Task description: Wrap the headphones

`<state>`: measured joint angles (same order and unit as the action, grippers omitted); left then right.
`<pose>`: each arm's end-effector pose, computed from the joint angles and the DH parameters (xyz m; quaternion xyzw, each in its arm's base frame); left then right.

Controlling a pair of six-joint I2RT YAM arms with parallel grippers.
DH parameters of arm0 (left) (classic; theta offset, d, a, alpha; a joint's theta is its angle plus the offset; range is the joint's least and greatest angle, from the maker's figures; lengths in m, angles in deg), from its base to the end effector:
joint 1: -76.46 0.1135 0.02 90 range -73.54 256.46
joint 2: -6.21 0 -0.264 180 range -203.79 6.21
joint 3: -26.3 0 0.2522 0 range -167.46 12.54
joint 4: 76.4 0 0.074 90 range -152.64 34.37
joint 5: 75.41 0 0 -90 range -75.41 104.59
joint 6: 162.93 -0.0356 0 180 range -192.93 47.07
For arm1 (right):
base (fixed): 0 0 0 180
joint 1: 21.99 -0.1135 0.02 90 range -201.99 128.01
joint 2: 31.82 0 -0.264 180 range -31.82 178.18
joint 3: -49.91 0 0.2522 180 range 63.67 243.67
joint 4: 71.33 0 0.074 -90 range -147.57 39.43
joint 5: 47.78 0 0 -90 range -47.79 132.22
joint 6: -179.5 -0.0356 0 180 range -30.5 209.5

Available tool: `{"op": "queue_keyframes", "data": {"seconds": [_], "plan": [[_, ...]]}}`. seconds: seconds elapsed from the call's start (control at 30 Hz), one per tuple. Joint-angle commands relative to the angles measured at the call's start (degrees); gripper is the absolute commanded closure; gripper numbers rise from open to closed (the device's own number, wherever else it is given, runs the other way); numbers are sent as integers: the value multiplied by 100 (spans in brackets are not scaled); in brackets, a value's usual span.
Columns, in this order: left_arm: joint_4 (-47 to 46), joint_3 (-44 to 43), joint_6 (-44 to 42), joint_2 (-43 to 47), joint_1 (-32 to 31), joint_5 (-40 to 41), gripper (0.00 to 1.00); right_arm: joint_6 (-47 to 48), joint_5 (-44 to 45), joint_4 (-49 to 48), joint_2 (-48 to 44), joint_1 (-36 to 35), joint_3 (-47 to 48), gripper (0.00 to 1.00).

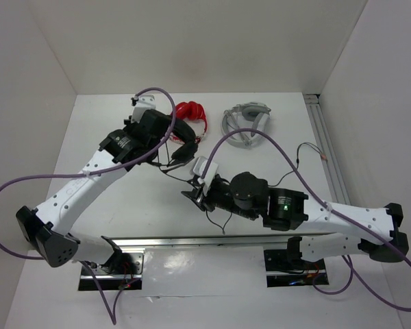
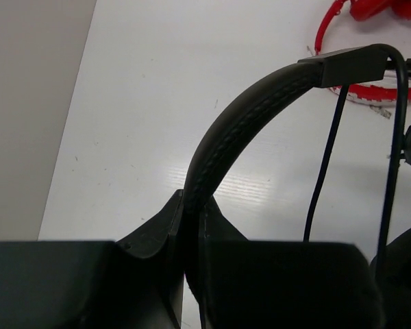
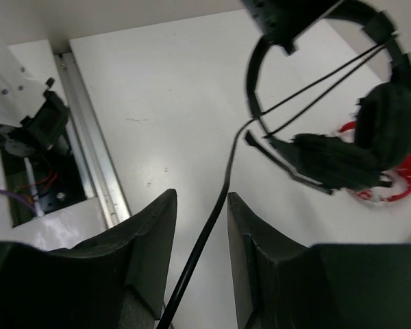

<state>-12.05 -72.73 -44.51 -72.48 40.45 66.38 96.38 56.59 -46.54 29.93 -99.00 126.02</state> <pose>0.2379 -0.1383 0.3933 -0.1154 0.8376 0.1528 0.5116 0.0639 0.2378 0.3890 -0.4501 0.6206 0.2861 0.5749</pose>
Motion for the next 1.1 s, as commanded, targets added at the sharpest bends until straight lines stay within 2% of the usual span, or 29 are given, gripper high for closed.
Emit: {"op": "queue_keyframes", "data": {"seconds": [0.0, 0.1, 0.2, 0.4, 0.43, 0.57, 0.63, 0.67, 0.8, 0.97, 1.07], "plan": [[-339, 98, -469, 477, -248, -108, 100, 472, 653, 619, -190, -33, 375, 100], [-278, 160, -698, 654, -450, -275, 100, 666, 1110, 891, -251, -33, 436, 100], [-138, 520, -1041, 917, -827, -3, 100, 807, 1533, 963, -374, -33, 436, 100], [240, 881, -1199, 1225, -1443, -730, 100, 1176, 2665, 1007, -428, -33, 559, 100], [241, 881, -1251, 1321, -1514, -1167, 100, 1289, 2859, 1007, -367, -33, 559, 100], [548, 750, -1453, 1374, -1874, -1654, 100, 1824, 3956, 384, -261, -33, 420, 100], [619, 697, -1454, 1374, -2164, -1890, 100, 2167, 4248, -257, -261, -33, 252, 100], [697, 627, -1506, 1374, -2234, -2257, 100, 2421, 4406, -407, -261, -33, 130, 100], [698, 512, -1568, 1689, -2420, -2971, 100, 2565, 4268, -830, -261, 274, -55, 99], [698, -14, -1700, 2288, -2420, -3824, 100, 2364, 3907, -1138, -445, 774, -249, 92], [882, -313, -1770, 2402, -2420, -3887, 100, 2099, 3442, -918, -550, 942, -153, 87]]}}
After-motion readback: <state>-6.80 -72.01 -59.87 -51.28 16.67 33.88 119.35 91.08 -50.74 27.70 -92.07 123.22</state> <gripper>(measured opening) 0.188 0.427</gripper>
